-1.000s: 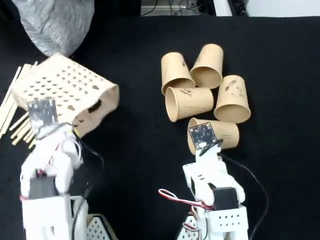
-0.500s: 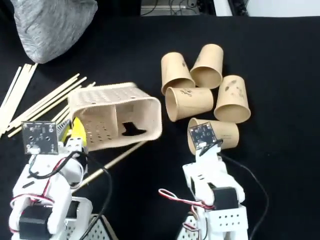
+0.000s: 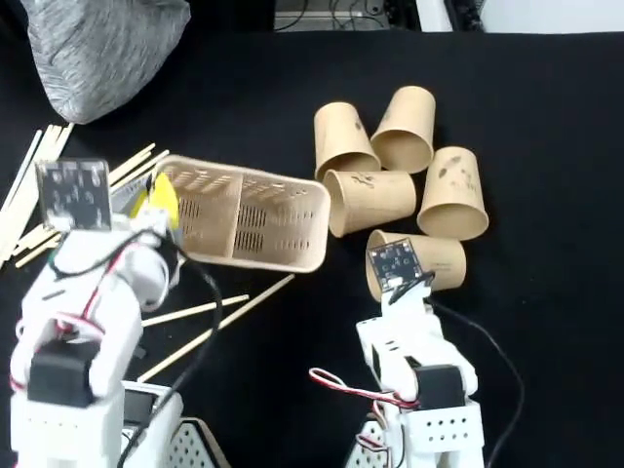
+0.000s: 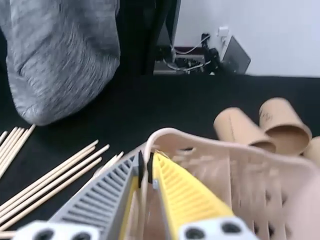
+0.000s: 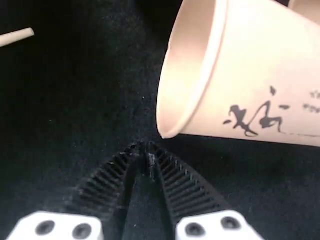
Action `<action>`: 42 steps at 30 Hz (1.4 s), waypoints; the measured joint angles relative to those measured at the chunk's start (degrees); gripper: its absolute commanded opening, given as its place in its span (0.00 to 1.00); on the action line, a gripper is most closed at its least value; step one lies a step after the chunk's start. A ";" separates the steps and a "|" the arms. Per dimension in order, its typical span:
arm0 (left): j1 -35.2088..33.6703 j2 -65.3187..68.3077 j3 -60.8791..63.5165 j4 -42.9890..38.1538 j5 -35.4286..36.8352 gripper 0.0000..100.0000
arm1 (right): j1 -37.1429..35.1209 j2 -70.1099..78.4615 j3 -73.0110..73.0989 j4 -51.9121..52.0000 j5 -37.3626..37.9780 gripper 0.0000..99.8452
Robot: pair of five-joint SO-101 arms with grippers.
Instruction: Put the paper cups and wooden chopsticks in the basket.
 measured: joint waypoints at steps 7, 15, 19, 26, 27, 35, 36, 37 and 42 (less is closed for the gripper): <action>0.00 20.66 -11.34 -6.86 5.89 0.03 | 0.00 0.00 0.00 0.00 0.00 0.01; 0.09 41.85 -24.62 -15.56 11.69 0.03 | 0.00 0.00 0.00 0.00 0.00 0.01; 0.09 49.67 -28.48 -17.67 15.30 0.03 | 0.00 0.00 0.00 0.00 0.00 0.01; -0.53 57.58 -28.92 -18.29 16.35 0.03 | 0.00 0.00 0.00 0.00 0.00 0.01; -0.53 57.76 -28.92 -18.29 16.35 0.04 | 0.00 0.00 0.00 0.00 0.00 0.01; -0.53 57.93 -27.69 -14.15 16.35 0.26 | 0.00 0.00 0.00 0.00 0.00 0.01; -0.53 57.93 -27.69 -13.19 16.35 0.26 | 0.00 0.00 0.00 0.00 0.00 0.01; -0.44 57.93 -27.69 -12.13 16.35 0.26 | 0.00 0.00 0.00 0.00 0.00 0.01; -0.26 57.76 -28.66 -6.42 16.44 0.31 | -0.44 0.00 0.00 0.00 0.00 0.01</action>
